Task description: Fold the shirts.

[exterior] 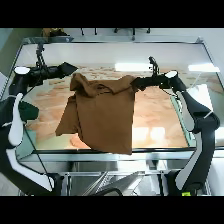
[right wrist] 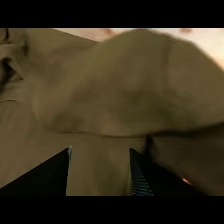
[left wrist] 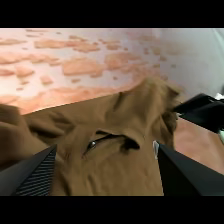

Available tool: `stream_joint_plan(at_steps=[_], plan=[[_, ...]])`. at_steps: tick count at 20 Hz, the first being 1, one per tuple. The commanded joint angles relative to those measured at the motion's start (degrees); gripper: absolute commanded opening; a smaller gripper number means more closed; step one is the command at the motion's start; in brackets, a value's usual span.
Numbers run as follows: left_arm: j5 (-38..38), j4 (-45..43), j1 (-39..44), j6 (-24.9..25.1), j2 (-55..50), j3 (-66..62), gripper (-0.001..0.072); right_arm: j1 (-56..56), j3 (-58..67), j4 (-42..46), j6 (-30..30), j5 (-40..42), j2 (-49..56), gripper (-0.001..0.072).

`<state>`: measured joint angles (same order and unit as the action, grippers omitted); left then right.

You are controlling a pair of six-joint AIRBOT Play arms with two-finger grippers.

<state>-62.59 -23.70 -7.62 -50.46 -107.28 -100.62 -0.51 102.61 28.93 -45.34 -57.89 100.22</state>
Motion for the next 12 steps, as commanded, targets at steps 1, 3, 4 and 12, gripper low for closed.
stream_joint_plan(at_steps=[1, 3, 4, 12], plan=[[-16.02, -2.82, -3.87, -13.05, -7.43, -17.09, 0.0669, -2.67, 4.11, 4.72, 0.55, 0.9, 1.05, 0.0456], [-22.16, -8.24, -6.8, -19.34, -4.76, -18.47, 0.0669, -4.59, 7.61, 13.33, -5.73, 0.81, 0.87, 0.0595], [-24.55, -11.45, -8.11, -21.75, -1.99, -15.23, 0.0669, -5.25, 8.26, 16.61, -7.58, 0.92, 0.87, 0.0594], [-23.74, -35.3, -11.63, -24.59, 23.34, 33.77, 0.0669, -4.5, 8.44, 14.38, -5.2, 2.71, 3.63, 0.0593]])
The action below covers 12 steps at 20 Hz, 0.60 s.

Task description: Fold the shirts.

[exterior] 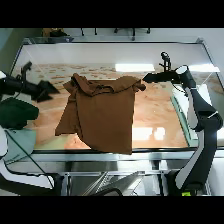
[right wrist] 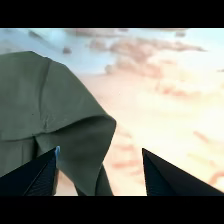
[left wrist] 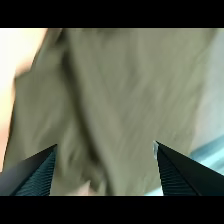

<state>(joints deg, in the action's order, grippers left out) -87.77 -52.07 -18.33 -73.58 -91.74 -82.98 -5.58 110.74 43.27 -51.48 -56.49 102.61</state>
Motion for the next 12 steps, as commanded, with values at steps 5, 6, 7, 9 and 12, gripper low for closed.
stream_joint_plan(at_steps=[5, 6, 7, 9, 12], plan=[[11.13, -6.88, -1.11, -1.4, 18.43, 40.28, 0.0669, 3.67, 0.37, -0.44, 4.04, 5.03, 3.5, 0.0577], [12.57, -6.84, -1.11, -1.42, 20.13, 42.91, 0.0669, 4.28, 0.37, -1.42, 5.49, 6.32, 3.54, 0.0576], [14.71, -6.84, -1.11, -1.46, 21.84, 45.22, 0.0669, 4.92, 0.37, -2.38, 6.69, 8.22, 3.56, 0.0575], [20.28, -6.67, -1.11, -1.46, 24.35, 48.24, 0.0669, 6.01, 0.42, -5.55, 9.09, 12.2, 3.61, 0.053], [28.79, -6.34, -1.11, -1.49, 25.97, 50.6, 0.0669, 7.17, 0.44, -8.63, 11.67, 13.05, 4.09, 0.0294]])
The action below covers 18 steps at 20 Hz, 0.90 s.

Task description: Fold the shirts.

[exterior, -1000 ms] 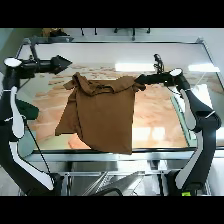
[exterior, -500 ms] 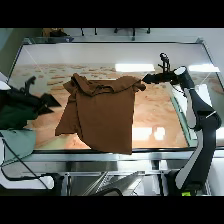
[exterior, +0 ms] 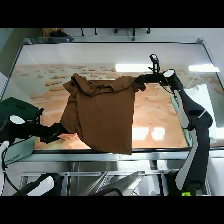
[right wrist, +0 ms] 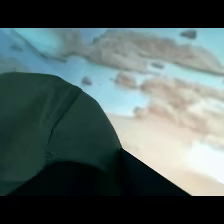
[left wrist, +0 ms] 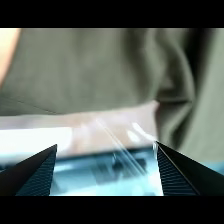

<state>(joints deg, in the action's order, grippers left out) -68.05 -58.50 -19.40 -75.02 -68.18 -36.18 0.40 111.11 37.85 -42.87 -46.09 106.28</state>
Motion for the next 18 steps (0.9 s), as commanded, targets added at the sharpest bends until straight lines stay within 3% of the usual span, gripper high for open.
stream_joint_plan(at_steps=[1, 2, 3, 6, 7, 9, 10, 13, 18], plan=[[11.63, 0.09, -0.04, -0.04, 2.32, 3.74, 0.0669, 1.53, 0.04, -3.17, 3.06, 2.25, 0.59, 0.0254], [14.03, 0.11, -0.04, -0.04, 2.29, 3.67, 0.0669, 1.55, 0.04, -3.1, 3.06, 1.97, 0.76, 0.0083], [16.52, 0.17, -0.04, -0.09, 2.29, 3.67, 0.0669, 1.53, 0.04, -3.15, 3.04, 1.66, 0.76, 0.0026], [23.58, 0.15, -0.04, -0.7, 2.27, 3.69, 0.0668, 1.49, 0.04, -3.17, 2.84, 0.33, 0.76, 0.0019], [25.27, 0.28, -0.04, -0.74, 2.27, 3.69, 0.0602, 1.49, 0.04, -3.19, 2.1, -0.31, 0.76, 0.0018], [27.41, 3.23, 0.0, 0.0, 2.27, 3.67, 0.0113, 1.4, 0.04, -3.1, 1.42, -1.49, 0.74, 0.0018], [28.39, 5.38, 0.0, 1.68, 2.27, 3.61, 0.002, 1.22, 0.04, -2.93, 0.17, -2.19, 0.63, 0.0018], [27.67, 9.22, 0.0, 6.27, 0.83, -0.81, 0.002, -0.57, 0.04, -1.4, -3.02, -4.55, -0.72, 0.0018], [23.06, 9.09, 0.76, 6.64, -8.74, -17.81, 0.0019, -5.75, -0.17, 3.56, -8.83, -15.54, -4.85, 0.0016]])
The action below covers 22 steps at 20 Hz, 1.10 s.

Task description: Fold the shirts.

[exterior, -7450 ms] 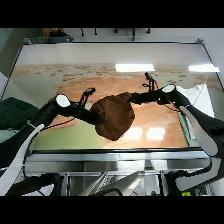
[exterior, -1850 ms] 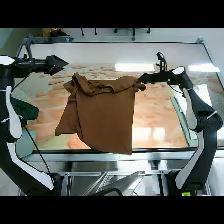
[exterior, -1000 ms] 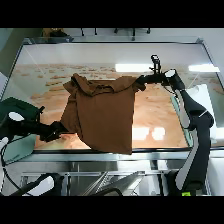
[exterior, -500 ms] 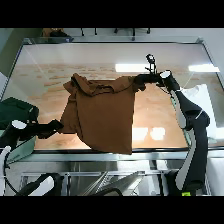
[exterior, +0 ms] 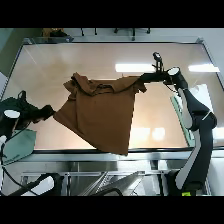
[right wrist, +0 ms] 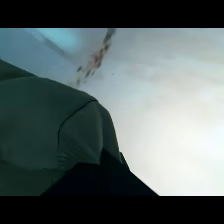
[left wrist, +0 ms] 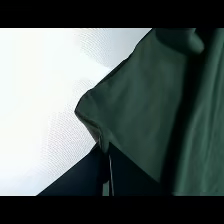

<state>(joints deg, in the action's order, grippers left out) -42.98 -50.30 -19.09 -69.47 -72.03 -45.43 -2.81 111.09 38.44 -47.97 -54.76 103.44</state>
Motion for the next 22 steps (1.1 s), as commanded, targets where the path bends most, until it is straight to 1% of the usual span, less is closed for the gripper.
stream_joint_plan(at_steps=[1, 3, 5, 7, 8, 10, 12, 13, 15, 16, 17, 18, 19, 20, 21, 22], plan=[[-1.55, 0.87, 0.9, 1.09, -7.21, -12.41, 0.0019, -3.52, -0.42, 4.09, -5.05, -10.54, -2.73, 0.0015], [0.46, 0.81, 2.4, 1.09, -12.11, -21.16, 0.002, -4.61, -2.69, 4.5, -6.43, -18.01, -4.5, 0.0015], [1.62, 0.59, 4.2, 1.09, -17.9, -31.82, 0.002, -4.52, -8.37, 6.19, -8.22, -22.86, -8.35, 0.0015], [1.01, 0.39, 5.79, 1.09, -24.17, -43.06, 0.002, -4.04, -18.58, 7.02, -10.03, -25.24, -15.45, 0.0015], [0.52, 0.42, 6.64, 1.09, -27.34, -48.39, 0.002, -3.63, -26.08, 7.04, -11.13, -25.14, -20.63, 0.0016], [-0.74, 0.42, 8.22, 1.07, -34.1, -58.99, 0.0021, -3.15, -41.68, 7.02, -13.68, -22.45, -31.3, 0.0016], [-2.99, 0.5, 9.42, 0.79, -40.35, -67.8, 0.002, -3.04, -58.93, 6.58, -17.88, -15.96, -43.06, 0.0017], [-5.18, 0.57, 9.9, 0.28, -42.93, -71.34, 0.0021, -3.04, -65.59, 6.25, -19.45, -12.72, -47.8, 0.0016], [-7.91, 1.29, 9.94, -1.53, -45.0, -73.29, 0.0022, -3.06, -74.49, 4.96, -20.0, -7.1, -54.75, 0.0017], [-8.04, 2.19, 9.9, -1.55, -44.54, -72.24, 0.0026, -3.17, -76.04, 4.87, -20.0, -6.03, -56.52, 0.0017], [-8.07, 2.38, 9.38, -1.53, -43.32, -70.75, 0.0328, -3.17, -76.02, 4.76, -20.0, -6.03, -57.02, 0.0017], [-8.2, 2.36, 8.76, -1.62, -41.99, -69.7, 0.0708, -3.19, -75.89, 3.8, -19.78, -6.01, -57.09, 0.0018], [-10.51, 2.38, 7.8, -2.19, -40.7, -69.59, 0.07, -3.17, -75.82, 3.13, -19.3, -5.75, -57.05, 0.0019], [-13.84, 2.32, 6.62, -2.19, -39.17, -69.59, 0.07, -3.17, -75.82, 2.97, -19.32, -4.92, -57.02, 0.0074], [-18.45, 2.16, 5.01, -2.19, -37.38, -69.59, 0.0699, -3.19, -75.82, 2.95, -19.32, -3.34, -57.05, 0.032], [-23.17, 1.7, 3.5, -2.95, -35.74, -69.59, 0.07, -3.19, -75.8, 2.95, -19.23, -1.68, -57.05, 0.042]])
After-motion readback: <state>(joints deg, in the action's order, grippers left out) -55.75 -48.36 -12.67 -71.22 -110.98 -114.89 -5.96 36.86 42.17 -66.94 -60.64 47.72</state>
